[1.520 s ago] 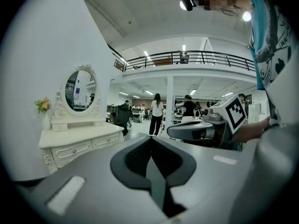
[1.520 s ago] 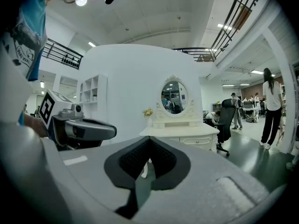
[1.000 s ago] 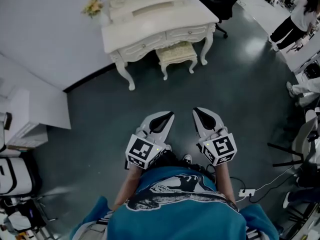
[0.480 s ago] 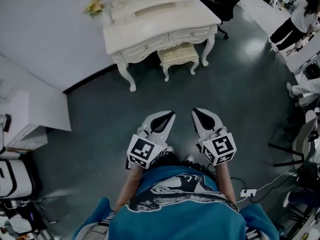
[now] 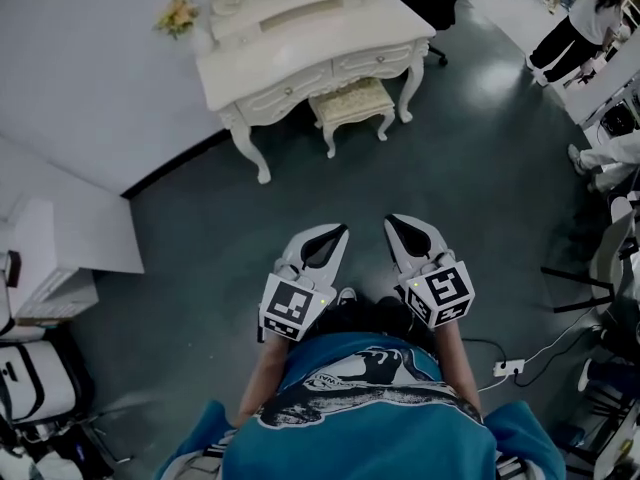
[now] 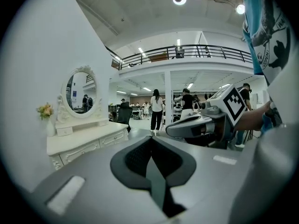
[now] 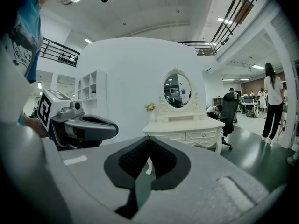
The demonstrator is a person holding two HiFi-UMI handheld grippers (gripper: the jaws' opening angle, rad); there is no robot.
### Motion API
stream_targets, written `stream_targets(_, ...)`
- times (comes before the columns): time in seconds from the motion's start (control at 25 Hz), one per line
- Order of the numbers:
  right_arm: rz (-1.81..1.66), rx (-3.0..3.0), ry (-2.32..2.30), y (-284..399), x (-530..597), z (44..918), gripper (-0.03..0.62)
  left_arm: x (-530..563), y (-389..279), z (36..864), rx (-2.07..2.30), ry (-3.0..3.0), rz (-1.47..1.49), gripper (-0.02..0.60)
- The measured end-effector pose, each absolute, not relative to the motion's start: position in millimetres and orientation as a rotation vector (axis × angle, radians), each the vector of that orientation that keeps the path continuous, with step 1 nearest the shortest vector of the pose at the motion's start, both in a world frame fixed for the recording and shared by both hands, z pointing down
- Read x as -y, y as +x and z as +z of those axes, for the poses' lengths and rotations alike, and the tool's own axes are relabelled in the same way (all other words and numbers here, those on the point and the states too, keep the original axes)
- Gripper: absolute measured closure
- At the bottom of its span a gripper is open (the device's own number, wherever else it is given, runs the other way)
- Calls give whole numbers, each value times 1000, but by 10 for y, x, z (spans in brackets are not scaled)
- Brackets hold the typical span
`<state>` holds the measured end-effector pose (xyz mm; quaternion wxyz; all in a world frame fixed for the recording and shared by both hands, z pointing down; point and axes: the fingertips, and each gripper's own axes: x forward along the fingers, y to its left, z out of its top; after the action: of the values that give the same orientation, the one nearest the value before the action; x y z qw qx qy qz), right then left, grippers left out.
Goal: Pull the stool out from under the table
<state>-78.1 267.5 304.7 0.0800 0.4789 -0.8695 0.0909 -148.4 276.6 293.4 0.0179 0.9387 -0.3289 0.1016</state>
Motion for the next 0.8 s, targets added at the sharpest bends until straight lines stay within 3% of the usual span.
stream_targets(0.8,383,2552,1443,-486,-2376,3357,592,-2419,-1141,3206,941,2903,422,571)
